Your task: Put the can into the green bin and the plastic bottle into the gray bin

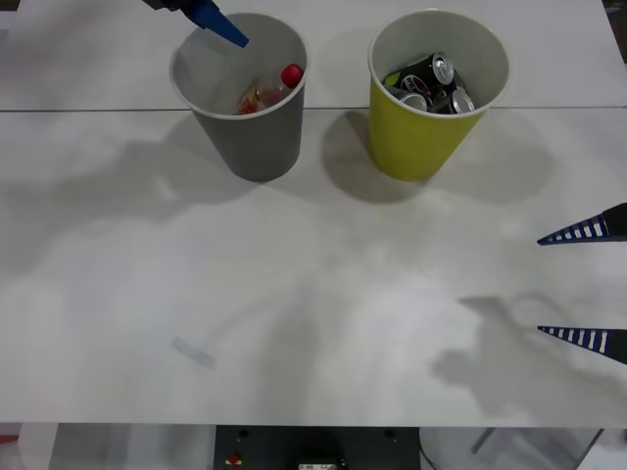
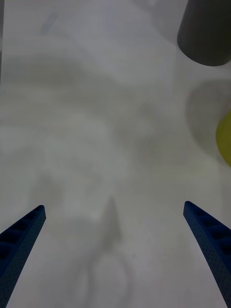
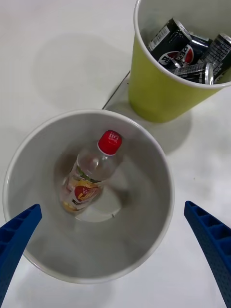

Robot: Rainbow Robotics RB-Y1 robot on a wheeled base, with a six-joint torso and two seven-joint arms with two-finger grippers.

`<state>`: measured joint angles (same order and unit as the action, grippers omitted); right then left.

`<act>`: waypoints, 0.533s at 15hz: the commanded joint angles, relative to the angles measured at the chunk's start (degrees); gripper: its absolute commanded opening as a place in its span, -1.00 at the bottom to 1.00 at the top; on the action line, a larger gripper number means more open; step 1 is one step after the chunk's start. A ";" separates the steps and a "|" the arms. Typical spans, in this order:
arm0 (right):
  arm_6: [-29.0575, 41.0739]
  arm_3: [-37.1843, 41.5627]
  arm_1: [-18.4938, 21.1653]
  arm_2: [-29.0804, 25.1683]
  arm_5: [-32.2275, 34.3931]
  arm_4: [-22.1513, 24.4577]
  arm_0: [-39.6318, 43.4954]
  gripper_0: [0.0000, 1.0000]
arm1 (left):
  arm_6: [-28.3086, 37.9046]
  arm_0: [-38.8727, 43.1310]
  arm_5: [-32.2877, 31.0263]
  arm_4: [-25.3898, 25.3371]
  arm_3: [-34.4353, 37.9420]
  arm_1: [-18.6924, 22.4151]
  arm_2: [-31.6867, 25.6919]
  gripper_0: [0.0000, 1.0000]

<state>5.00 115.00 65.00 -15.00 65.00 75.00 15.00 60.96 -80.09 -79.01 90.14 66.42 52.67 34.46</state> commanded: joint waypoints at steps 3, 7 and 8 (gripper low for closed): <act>0.00 0.00 0.00 0.00 0.00 0.00 0.00 1.00 | -8.58 10.22 0.43 -10.69 4.95 8.15 -5.37 1.00; 0.00 0.00 0.00 0.00 0.00 0.00 0.00 1.00 | -15.52 26.22 0.34 -11.22 13.92 10.44 -19.08 1.00; 0.00 0.00 0.00 0.00 0.00 0.00 0.00 1.00 | -16.84 30.43 0.34 -10.78 16.73 10.44 -22.51 1.00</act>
<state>5.00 115.00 65.00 -15.00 65.00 75.00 15.00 45.15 -52.69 -78.65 79.00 81.02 63.10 14.45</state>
